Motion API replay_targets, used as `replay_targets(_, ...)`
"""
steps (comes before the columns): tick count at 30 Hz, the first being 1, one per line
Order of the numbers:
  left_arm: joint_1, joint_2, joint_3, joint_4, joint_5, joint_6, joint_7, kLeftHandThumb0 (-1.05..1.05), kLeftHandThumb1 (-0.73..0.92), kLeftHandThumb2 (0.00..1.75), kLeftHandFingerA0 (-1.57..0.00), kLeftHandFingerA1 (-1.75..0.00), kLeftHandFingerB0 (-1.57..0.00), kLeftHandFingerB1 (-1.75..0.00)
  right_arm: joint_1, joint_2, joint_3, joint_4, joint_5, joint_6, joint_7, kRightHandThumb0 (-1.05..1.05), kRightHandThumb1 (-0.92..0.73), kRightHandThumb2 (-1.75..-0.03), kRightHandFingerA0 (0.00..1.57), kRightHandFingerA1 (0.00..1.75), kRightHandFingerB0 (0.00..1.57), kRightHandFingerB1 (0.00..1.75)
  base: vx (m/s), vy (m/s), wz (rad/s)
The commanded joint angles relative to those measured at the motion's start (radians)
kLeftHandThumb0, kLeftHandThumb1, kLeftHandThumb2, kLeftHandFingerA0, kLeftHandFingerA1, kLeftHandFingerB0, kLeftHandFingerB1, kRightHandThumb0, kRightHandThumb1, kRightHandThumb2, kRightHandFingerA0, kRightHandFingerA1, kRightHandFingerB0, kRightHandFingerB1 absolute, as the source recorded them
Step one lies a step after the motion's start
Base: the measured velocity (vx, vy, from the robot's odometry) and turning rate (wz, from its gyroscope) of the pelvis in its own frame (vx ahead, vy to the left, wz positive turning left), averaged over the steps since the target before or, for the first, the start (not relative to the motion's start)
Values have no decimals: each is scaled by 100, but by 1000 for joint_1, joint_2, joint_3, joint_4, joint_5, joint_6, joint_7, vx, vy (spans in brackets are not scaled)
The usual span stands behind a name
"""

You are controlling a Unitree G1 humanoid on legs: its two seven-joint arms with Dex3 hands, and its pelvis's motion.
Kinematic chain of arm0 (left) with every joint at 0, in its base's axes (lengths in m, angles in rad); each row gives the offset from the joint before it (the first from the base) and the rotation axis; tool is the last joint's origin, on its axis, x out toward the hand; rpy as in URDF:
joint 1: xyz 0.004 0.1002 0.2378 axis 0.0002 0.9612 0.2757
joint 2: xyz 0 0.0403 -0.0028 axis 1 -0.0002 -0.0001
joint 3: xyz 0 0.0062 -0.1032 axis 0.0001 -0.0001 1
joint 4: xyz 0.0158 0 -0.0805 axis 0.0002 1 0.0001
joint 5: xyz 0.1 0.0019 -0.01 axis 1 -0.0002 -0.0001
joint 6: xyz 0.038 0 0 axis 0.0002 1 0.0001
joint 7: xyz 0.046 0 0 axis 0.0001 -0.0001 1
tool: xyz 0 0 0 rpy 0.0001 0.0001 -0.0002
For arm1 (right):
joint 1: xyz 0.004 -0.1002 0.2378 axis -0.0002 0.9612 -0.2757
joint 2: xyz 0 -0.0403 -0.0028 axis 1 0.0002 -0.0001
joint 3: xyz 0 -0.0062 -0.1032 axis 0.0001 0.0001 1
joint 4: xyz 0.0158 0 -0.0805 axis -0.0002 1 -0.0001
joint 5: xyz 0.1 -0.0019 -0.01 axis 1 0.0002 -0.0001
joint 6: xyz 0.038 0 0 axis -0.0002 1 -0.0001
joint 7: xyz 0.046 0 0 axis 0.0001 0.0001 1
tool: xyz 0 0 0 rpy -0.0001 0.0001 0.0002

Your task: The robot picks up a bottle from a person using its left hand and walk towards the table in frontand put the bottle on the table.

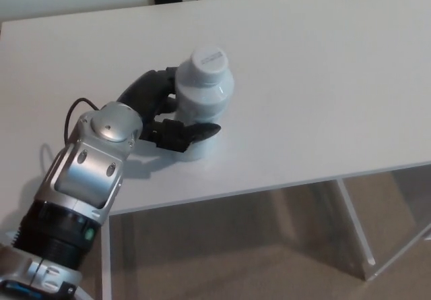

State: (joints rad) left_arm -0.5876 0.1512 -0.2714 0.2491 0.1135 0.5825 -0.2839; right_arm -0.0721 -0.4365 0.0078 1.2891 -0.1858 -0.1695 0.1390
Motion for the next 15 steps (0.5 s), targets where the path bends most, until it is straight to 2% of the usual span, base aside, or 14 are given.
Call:
replay_targets(1,-3,25,-10,-1,4,-51,-46,-79,45,83,0,-1,0,0,-3,-9,-1,3,2,23,8,-43,-64,-60,67,41,56,38,0,0,0)
replay_targets(5,3,30,-8,11,-6,-79,-67,-79,44,84,0,-2,0,0,2,-13,20,-4,-20,1,-19,-43,-65,-60,67,41,56,38,0,0,0)
replay_targets(6,5,30,-9,14,-3,-86,-67,-86,51,58,0,0,0,-1,4,-14,20,-5,-19,-4,-19,-42,-66,-61,66,41,55,38,0,0,0)
replay_targets(10,7,32,-7,22,-1,-104,-76,-90,51,61,0,0,0,0,4,-15,23,-4,-15,-6,-18,-41,-65,-60,63,40,53,37,0,0,0)
replay_targets(15,14,54,-13,31,8,-145,-99,-90,52,57,0,0,0,0,4,-16,25,-3,-12,-8,-16,-41,-64,-60,65,41,54,37,0,0,0)
